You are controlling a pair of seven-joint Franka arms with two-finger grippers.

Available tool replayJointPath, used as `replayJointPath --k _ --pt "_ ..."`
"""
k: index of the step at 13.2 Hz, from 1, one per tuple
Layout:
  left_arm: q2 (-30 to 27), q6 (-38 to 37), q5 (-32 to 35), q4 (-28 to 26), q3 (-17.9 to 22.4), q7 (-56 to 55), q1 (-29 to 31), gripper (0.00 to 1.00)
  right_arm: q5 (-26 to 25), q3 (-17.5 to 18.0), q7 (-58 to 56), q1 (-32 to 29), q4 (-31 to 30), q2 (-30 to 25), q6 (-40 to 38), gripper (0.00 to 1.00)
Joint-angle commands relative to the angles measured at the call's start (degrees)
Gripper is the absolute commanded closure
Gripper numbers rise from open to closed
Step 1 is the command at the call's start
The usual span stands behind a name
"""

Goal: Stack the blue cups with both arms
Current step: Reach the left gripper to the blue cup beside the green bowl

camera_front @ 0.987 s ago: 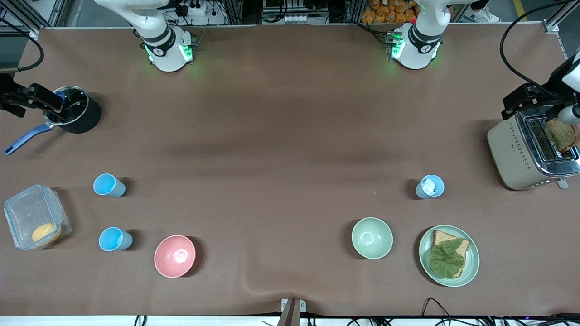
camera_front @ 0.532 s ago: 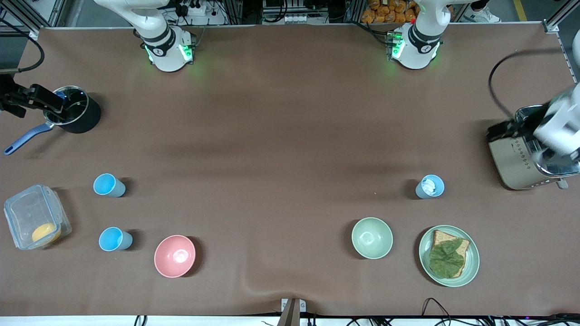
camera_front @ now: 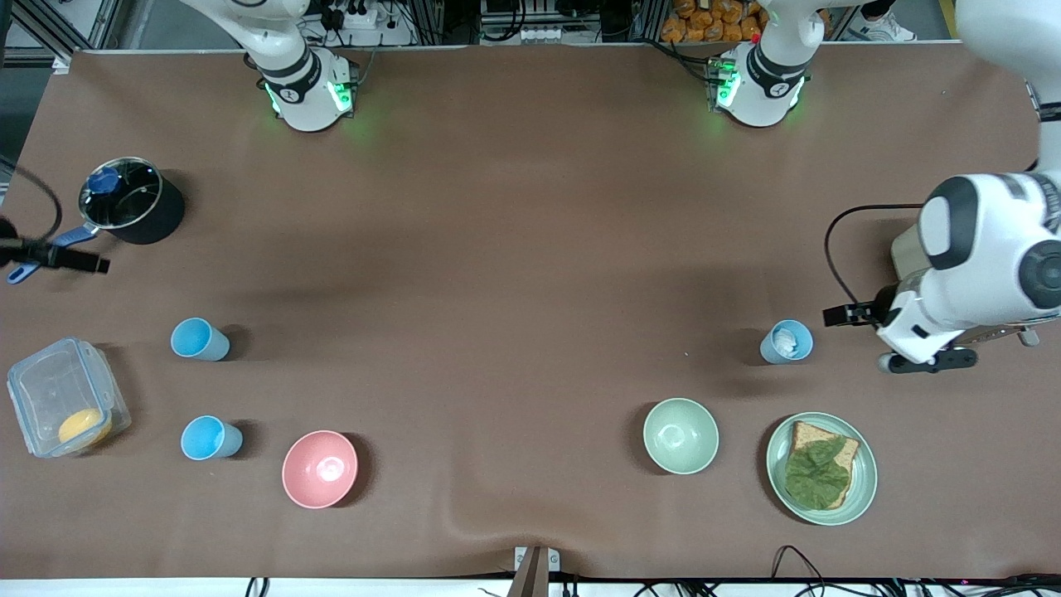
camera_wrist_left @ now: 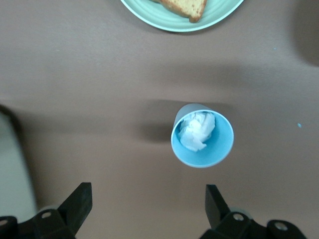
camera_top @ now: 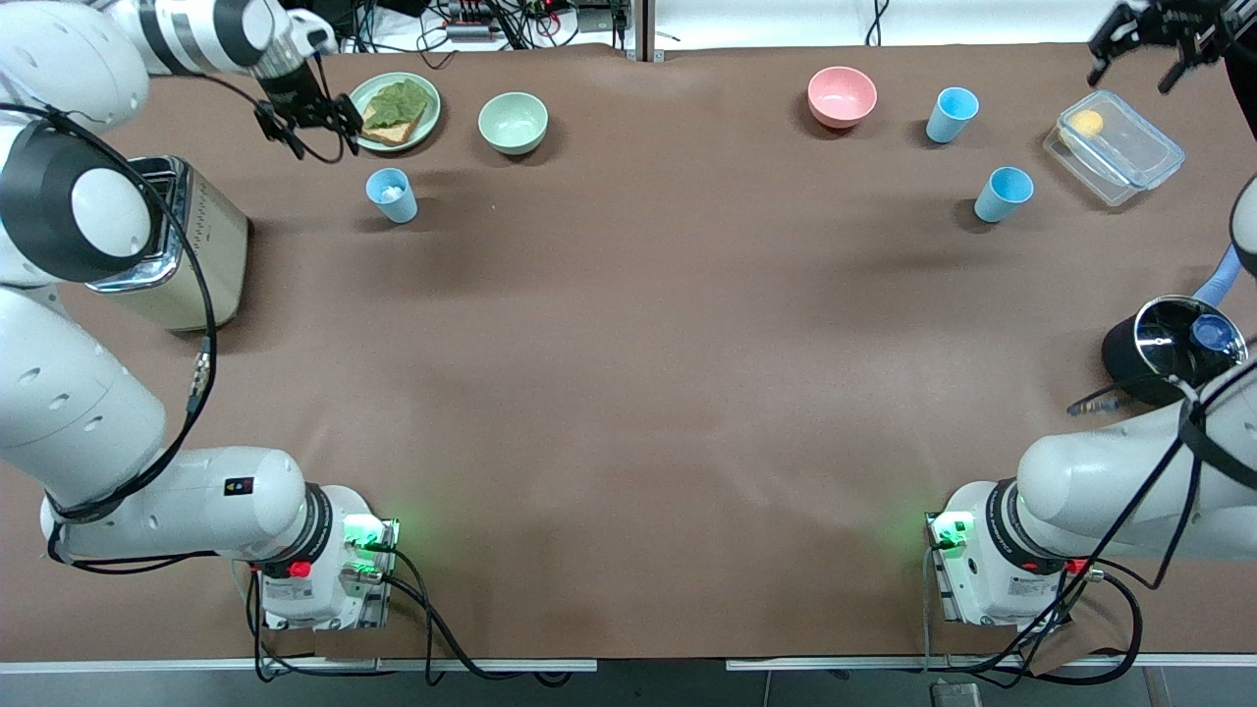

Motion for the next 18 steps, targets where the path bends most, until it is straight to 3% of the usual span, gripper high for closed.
replayJointPath --k 1,5,6,7,8,9,10,15,18 --pt "2.67 4.72 -1.15 -1.74 -0.23 -0.18 0.44 0.00 0.20 0.89 -6.35 -5.67 2.25 3.70 1.80 0.00" --pt "7.95 10.88 -1.32 -1.74 -0.32 -0.17 0.44 0.00 0.02 0.80 -11.38 -8.66 5.30 7.83 1.99 0.00" --pt "8.66 11.06 -1.41 -1.74 -0.41 -0.17 0.35 0.06 1.15 0.89 -11.30 -10.33 5.41 8.36 2.25 0.00" --pt "8.92 11.07 -2.37 -1.74 -0.41 -0.17 0.35 0.21 2.73 0.89 -11.21 -10.35 5.50 9.32 2.25 0.00" --pt "9.10 11.07 -3.42 -1.74 -0.41 0.09 0.35 0.46 2.57 0.97 -11.21 -9.30 5.85 10.55 2.77 0.00" --pt "9.71 11.07 -3.95 -1.74 -0.41 0.18 -0.26 0.79 2.22 0.97 -12.08 -8.60 5.68 10.74 5.13 0.00" --pt "9.72 11.07 -4.13 -1.65 -0.50 0.18 -0.35 1.00 1.96 0.97 -12.35 -8.76 5.24 11.26 7.41 0.00" --pt "9.54 10.98 -4.40 -1.47 -4.26 -0.78 -0.09 1.00 3.27 1.15 -11.21 -6.66 4.97 17.32 14.72 0.00" --pt "7.79 8.79 -9.65 -1.47 -6.55 -2.18 -0.09 1.00 3.80 1.06 -9.29 -4.73 -1.33 16.98 21.20 0.00"
